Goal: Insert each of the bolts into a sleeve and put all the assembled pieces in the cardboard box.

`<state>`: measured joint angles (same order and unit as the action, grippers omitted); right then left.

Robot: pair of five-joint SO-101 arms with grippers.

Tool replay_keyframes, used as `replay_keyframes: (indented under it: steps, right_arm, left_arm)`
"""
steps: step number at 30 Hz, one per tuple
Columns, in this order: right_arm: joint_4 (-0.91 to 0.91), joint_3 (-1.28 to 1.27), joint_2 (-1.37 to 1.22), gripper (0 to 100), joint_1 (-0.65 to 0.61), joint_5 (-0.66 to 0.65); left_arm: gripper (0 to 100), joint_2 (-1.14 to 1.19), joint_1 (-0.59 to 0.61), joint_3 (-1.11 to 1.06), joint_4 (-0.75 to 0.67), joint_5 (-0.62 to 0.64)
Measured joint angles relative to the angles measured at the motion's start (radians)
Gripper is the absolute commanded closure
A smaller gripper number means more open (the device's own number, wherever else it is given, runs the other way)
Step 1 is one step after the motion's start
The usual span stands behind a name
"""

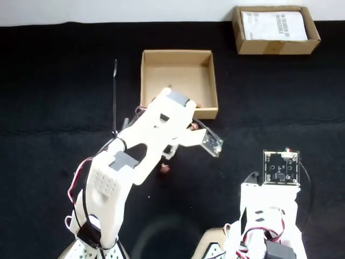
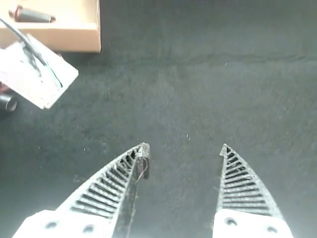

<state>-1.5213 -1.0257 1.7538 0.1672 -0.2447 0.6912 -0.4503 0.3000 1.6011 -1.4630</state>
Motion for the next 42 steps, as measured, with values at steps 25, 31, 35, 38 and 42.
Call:
replay_keyframes:
  steps: [25,31,35,38,42]
  right_arm:
    - [0.423,-0.341,-0.009,78.6,-0.258,0.015]
    - [0.474,-0.339,-0.192,78.6,-0.348,0.072]
    - [0.479,-0.236,-0.390,78.6,-0.382,0.078]
    - [0.485,-0.127,-0.543,78.6,-0.405,0.078]
    - [0.532,-0.006,-0.704,78.6,-0.425,0.078]
  left_arm:
    - [99,-0.311,-0.071,0.061,0.143,0.517]
    - [99,-0.491,-0.071,0.061,0.144,0.773]
    - [99,-0.611,-0.072,0.061,0.146,0.913]
    - [99,-0.690,-0.046,0.061,0.147,1.003]
    - [99,-0.784,0.025,0.061,0.149,1.138]
